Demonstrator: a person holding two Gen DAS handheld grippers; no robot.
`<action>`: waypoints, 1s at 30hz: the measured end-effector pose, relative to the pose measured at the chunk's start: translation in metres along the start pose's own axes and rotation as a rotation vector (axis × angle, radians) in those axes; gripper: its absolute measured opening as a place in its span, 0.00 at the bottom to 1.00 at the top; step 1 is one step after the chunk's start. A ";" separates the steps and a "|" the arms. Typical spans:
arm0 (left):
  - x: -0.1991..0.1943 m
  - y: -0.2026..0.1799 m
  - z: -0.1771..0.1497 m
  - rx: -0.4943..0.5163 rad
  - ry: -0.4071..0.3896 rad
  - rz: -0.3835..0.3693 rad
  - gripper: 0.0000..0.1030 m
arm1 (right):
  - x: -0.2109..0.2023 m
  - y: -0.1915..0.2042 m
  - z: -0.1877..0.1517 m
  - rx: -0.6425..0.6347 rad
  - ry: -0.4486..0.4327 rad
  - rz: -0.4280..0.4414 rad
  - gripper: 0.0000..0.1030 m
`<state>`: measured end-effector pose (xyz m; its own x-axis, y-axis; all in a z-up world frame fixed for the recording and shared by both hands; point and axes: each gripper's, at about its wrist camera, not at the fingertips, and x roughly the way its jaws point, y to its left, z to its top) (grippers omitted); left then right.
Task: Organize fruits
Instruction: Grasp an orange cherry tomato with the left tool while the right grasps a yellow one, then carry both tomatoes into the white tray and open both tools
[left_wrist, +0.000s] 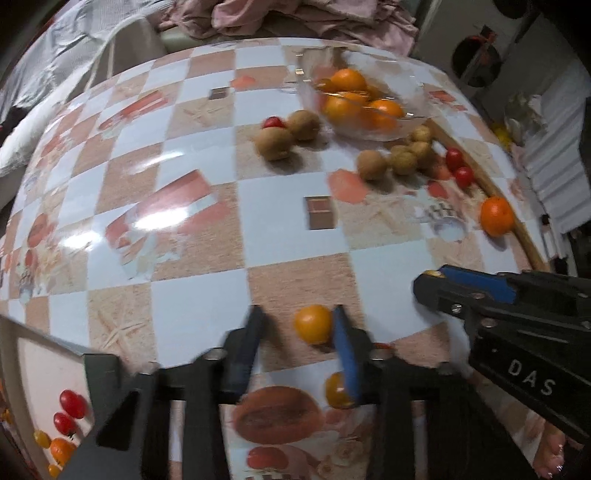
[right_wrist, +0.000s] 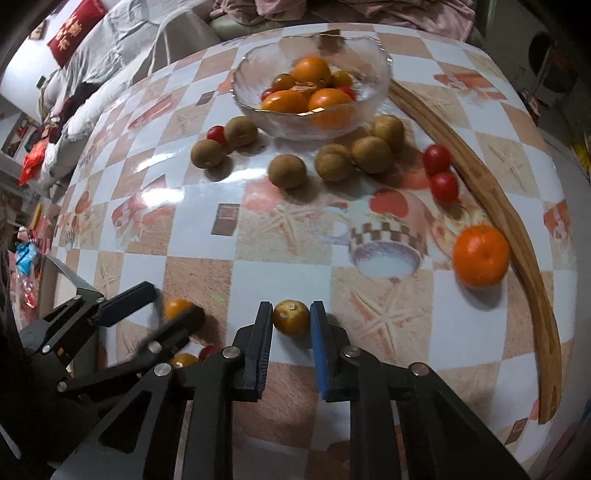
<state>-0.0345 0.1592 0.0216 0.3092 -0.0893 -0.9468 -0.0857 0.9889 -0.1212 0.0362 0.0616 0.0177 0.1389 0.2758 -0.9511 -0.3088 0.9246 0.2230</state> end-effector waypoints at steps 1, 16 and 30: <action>0.000 -0.003 0.000 0.015 0.000 -0.010 0.21 | -0.001 -0.002 -0.001 0.006 -0.001 -0.002 0.21; -0.024 0.027 -0.025 -0.057 0.005 -0.041 0.21 | -0.020 -0.006 -0.026 0.059 -0.009 0.032 0.22; -0.056 0.032 -0.071 -0.064 0.014 -0.036 0.21 | -0.033 0.020 -0.066 0.025 0.013 0.033 0.22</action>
<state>-0.1216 0.1873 0.0499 0.3001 -0.1268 -0.9454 -0.1350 0.9755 -0.1737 -0.0362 0.0532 0.0397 0.1165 0.3024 -0.9460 -0.2889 0.9216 0.2591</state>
